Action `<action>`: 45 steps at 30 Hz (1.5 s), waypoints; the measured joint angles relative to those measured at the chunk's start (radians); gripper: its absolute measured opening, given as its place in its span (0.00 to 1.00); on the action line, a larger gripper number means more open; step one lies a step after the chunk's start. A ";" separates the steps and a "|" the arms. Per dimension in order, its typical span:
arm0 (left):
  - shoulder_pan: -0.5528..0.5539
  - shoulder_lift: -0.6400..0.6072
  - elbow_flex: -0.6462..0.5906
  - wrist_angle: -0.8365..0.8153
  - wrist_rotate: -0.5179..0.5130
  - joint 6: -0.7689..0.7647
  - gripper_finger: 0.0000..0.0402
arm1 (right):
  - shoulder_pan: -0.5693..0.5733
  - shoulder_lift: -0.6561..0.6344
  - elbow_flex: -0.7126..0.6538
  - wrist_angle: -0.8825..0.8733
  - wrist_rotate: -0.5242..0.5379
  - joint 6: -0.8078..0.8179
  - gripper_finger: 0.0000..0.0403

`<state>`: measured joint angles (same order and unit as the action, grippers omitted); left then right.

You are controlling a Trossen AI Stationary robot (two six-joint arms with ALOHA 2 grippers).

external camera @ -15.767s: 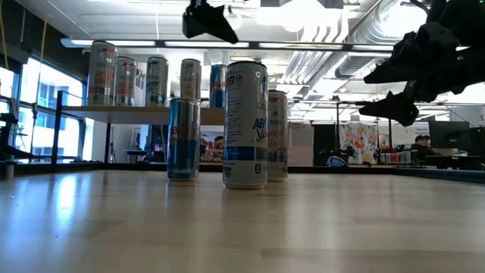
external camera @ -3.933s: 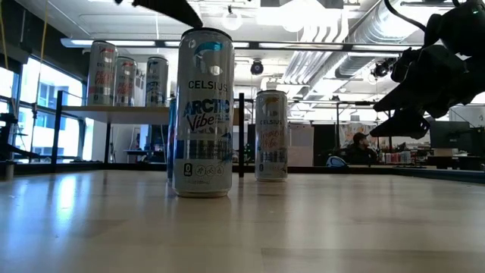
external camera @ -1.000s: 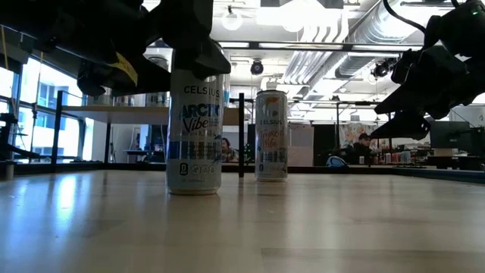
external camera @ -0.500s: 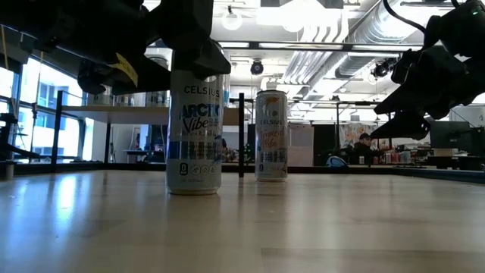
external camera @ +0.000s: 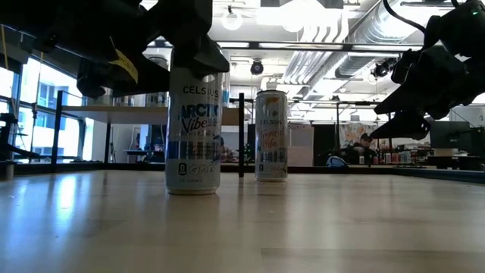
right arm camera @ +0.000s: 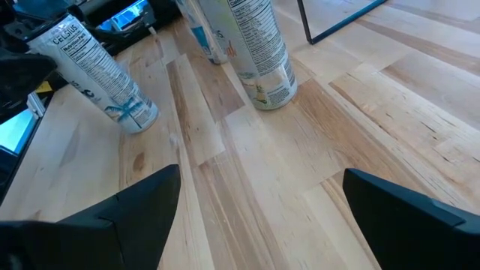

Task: Place canned beverage on shelf
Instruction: Put the white blue soda can on the shelf aligned with the other white blue soda can

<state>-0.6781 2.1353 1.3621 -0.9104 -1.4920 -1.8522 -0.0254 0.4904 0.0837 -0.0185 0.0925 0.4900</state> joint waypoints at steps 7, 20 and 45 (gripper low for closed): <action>0.000 -0.001 0.000 -0.003 0.020 0.016 0.64 | 0.000 0.000 0.000 0.000 -0.005 0.000 0.89; -0.002 -0.002 0.001 -0.009 0.037 0.019 0.53 | 0.000 0.000 0.000 0.000 -0.003 0.000 0.89; -0.104 -0.207 0.007 -0.576 -0.054 -0.144 0.52 | 0.000 0.000 0.000 -0.008 0.001 0.000 0.89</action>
<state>-0.7821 1.9282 1.3693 -1.4866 -1.5459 -1.9960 -0.0255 0.4904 0.0837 -0.0269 0.0933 0.4896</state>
